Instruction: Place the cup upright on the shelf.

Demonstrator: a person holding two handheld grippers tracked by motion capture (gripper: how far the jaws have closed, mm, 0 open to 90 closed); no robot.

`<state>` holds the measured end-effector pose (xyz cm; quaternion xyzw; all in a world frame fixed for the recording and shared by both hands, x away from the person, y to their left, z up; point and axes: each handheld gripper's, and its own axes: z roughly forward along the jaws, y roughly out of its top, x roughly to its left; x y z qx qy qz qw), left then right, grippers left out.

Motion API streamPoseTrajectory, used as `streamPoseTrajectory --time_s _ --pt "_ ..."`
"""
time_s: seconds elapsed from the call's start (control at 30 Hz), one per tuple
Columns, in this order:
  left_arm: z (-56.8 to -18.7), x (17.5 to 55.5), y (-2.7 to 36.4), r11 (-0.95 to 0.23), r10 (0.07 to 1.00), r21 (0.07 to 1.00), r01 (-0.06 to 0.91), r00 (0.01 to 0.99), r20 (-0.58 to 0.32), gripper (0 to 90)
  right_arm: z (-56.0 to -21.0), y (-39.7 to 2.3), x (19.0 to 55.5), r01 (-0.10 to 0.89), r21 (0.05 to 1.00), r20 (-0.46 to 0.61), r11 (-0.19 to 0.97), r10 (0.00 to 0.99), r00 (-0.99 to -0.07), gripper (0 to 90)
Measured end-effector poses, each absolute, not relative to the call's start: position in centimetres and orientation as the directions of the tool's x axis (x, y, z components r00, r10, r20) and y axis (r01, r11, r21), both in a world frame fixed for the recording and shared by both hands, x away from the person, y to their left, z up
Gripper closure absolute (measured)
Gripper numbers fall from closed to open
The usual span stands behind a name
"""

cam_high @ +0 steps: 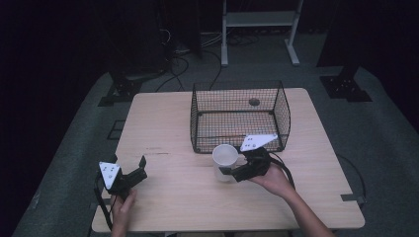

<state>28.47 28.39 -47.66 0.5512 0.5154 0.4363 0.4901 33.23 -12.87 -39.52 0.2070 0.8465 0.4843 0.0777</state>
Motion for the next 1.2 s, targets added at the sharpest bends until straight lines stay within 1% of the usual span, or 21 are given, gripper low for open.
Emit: streamPoseTrajectory --time_s 0.33,0.53,0.73,1.2 --pt "-47.7 28.5 28.4 0.011 0.996 0.99 0.142 0.088 -0.024 0.0 -36.7 -13.5 35.2 0.288 0.862 0.095 0.417 0.425 -0.9 20.0" --pt "-47.7 28.5 28.4 0.012 0.996 0.99 0.14 0.088 -0.024 0.0 -35.3 -13.1 36.6 0.286 0.861 0.09 0.421 0.429 -0.899 20.0" --pt "-47.7 28.5 28.3 0.009 0.996 0.99 0.14 0.09 -0.022 0.0 -34.3 -13.1 37.2 0.277 0.863 0.081 0.423 0.426 -0.901 20.0" --pt "-47.7 28.5 28.4 0.01 0.996 0.99 0.139 0.091 -0.023 0.0 -32.8 -13.8 39.6 0.299 0.854 0.084 0.426 0.454 -0.887 20.0"
